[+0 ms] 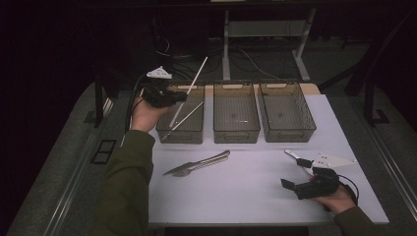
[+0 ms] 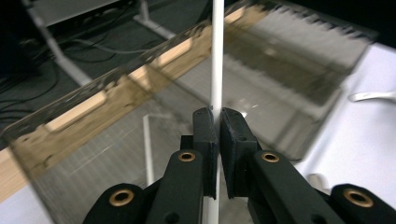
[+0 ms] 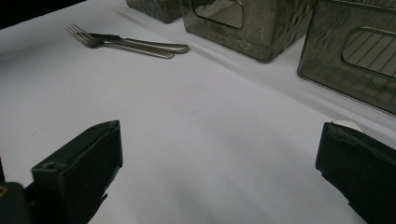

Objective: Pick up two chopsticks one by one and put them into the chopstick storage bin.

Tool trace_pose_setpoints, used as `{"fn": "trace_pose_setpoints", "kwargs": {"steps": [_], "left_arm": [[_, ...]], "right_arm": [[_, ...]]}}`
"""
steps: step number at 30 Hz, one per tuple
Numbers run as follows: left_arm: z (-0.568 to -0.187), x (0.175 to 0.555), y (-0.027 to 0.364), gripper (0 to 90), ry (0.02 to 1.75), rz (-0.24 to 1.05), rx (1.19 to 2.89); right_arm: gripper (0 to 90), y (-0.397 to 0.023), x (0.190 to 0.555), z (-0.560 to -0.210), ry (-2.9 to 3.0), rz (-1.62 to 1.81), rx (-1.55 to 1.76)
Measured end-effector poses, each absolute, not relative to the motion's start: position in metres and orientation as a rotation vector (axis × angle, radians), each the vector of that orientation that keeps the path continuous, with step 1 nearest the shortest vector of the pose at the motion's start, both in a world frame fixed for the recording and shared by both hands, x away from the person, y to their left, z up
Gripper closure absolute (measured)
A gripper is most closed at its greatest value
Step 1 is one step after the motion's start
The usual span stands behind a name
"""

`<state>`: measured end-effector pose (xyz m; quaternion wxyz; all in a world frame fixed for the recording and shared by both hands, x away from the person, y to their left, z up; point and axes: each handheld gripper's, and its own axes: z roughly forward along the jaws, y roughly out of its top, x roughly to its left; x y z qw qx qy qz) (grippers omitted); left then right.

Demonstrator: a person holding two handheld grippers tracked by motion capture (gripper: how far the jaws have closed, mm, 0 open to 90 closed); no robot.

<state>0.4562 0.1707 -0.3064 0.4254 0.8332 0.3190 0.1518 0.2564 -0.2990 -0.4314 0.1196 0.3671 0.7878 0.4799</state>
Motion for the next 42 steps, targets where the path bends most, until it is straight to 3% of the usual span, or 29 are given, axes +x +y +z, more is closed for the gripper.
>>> {"fn": "trace_pose_setpoints", "kwargs": {"steps": [21,42], "left_arm": [[-0.375,0.473,0.187,84.3,0.944,0.324,2.179],[-0.391,0.476,0.177,79.8,1.012,0.364,2.233]], "right_arm": [[0.6,-0.299,0.256,-0.431,2.305,1.401,1.071],[0.6,-0.300,0.256,-0.431,2.298,1.404,1.067]]}}
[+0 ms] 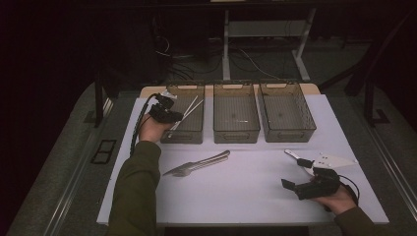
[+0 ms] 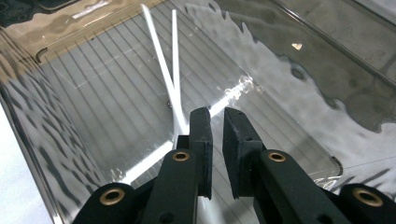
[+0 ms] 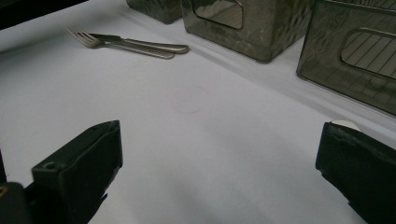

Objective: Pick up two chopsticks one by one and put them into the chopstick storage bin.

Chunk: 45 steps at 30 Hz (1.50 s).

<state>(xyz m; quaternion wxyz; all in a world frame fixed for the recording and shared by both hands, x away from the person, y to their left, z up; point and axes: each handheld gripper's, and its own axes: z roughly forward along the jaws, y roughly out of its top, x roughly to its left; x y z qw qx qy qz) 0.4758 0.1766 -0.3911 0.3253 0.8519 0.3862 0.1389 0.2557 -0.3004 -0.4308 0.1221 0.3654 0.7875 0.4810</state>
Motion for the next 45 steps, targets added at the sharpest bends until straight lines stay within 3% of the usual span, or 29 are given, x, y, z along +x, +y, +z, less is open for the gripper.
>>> {"fn": "trace_pose_setpoints", "kwargs": {"steps": [12,24,45], "left_arm": [[-0.368,0.457,0.177,63.3,0.944,0.319,2.090],[-0.348,0.412,0.165,44.4,0.828,0.265,2.045],[-0.377,0.329,0.147,21.0,0.687,0.251,1.989]], "right_arm": [[0.6,-0.299,0.255,-0.431,2.301,1.403,1.067],[0.6,-0.299,0.255,-0.431,2.302,1.403,1.060],[0.6,-0.301,0.256,-0.430,2.312,1.398,1.079]]}}
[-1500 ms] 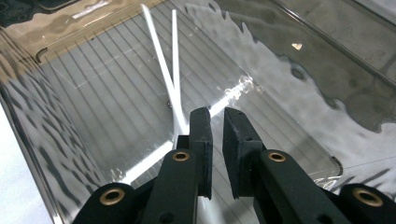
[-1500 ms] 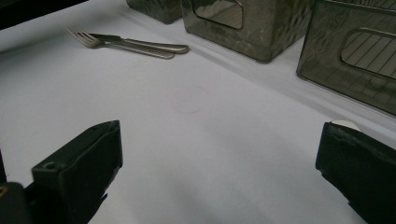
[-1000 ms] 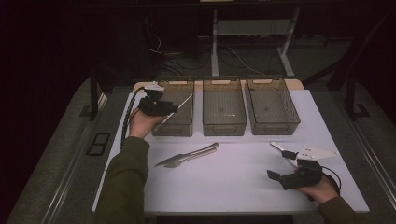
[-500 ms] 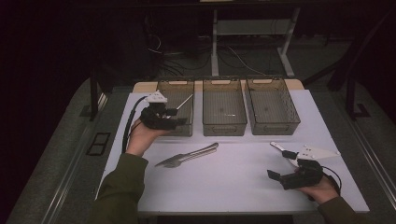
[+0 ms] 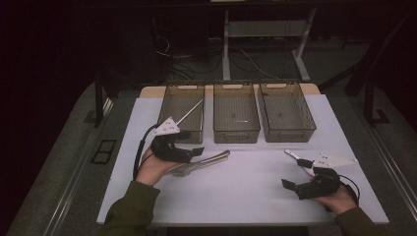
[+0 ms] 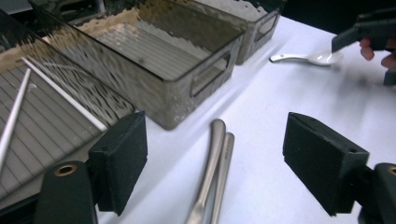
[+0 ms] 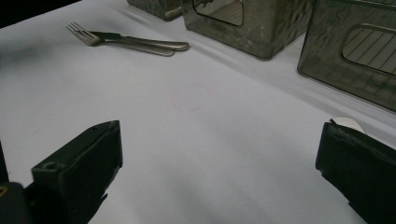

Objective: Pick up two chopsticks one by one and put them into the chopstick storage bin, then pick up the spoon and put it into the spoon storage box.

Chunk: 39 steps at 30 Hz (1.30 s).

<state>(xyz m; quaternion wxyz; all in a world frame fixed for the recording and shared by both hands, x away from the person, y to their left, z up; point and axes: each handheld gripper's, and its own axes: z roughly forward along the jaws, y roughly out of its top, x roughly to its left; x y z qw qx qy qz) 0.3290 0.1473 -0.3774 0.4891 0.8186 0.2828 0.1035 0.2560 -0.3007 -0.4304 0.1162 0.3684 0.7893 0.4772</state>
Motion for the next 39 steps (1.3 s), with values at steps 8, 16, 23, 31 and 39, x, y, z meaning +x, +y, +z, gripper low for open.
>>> {"fn": "trace_pose_setpoints", "kwargs": {"steps": [8,16,23,31,39], "left_arm": [[-0.394,0.305,0.152,17.2,0.661,0.261,1.990],[-0.408,0.284,0.153,13.5,0.612,0.235,1.991],[-0.418,0.277,0.155,11.6,0.595,0.202,1.995],[-0.419,0.277,0.158,6.0,0.625,0.219,1.980],[-0.420,0.277,0.157,0.0,0.651,0.221,1.977]], "right_arm": [[0.6,-0.302,0.255,-0.429,2.316,1.386,1.079],[0.6,-0.306,0.257,-0.422,2.352,1.372,1.086],[0.6,-0.308,0.267,-0.416,2.328,1.322,1.105],[0.7,-0.311,0.282,-0.411,2.305,1.300,1.129],[15.2,-0.320,0.302,-0.405,2.288,1.300,1.159]]}}
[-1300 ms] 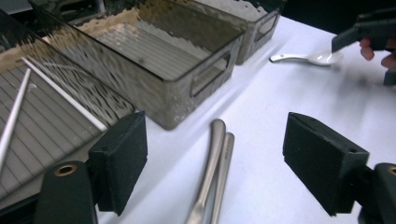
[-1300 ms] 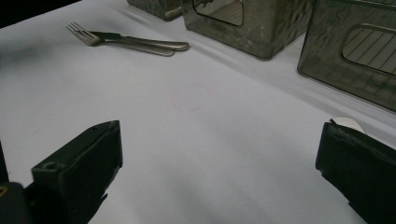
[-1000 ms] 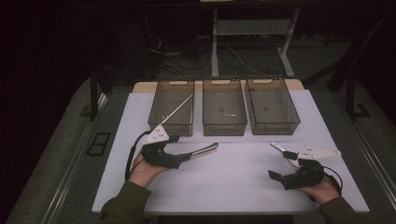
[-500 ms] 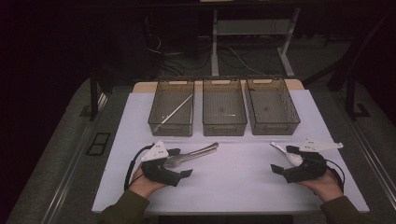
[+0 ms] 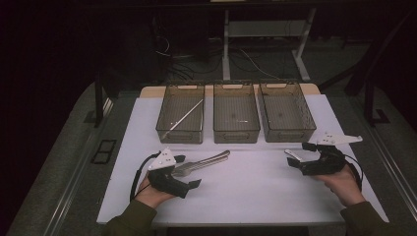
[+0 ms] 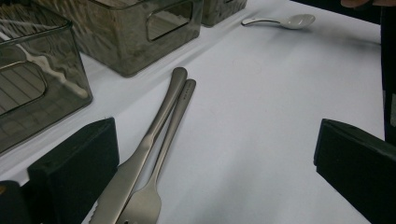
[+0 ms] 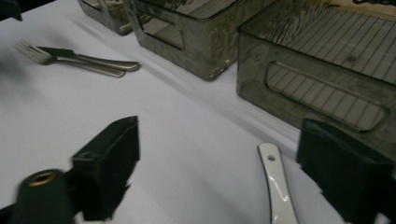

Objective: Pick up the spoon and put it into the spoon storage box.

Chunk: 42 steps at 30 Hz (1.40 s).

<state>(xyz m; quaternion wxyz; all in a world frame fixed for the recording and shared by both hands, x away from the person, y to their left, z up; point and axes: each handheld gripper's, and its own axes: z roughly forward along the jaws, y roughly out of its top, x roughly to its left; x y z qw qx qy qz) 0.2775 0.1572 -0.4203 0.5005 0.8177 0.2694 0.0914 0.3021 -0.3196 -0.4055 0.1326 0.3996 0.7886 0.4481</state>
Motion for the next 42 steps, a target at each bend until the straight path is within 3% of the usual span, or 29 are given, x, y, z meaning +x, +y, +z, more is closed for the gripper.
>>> {"fn": "trace_pose_setpoints", "kwargs": {"steps": [4,6,15,24,42], "left_arm": [[-0.420,0.277,0.157,0.0,0.661,0.212,1.981],[-0.421,0.278,0.156,0.0,0.660,0.207,1.988],[-0.420,0.278,0.156,0.0,0.654,0.213,1.987],[-0.421,0.277,0.155,0.0,0.642,0.204,1.994],[-0.427,0.281,0.158,0.0,0.613,0.182,1.986]], "right_arm": [[24.5,-0.323,0.313,-0.405,2.281,1.277,1.203],[35.1,-0.325,0.318,-0.405,2.285,1.268,1.221],[65.2,-0.331,0.341,-0.409,2.312,1.182,1.266],[87.7,-0.337,0.360,-0.421,2.386,1.105,1.329],[89.5,-0.328,0.375,-0.437,2.471,0.977,1.370]]}}
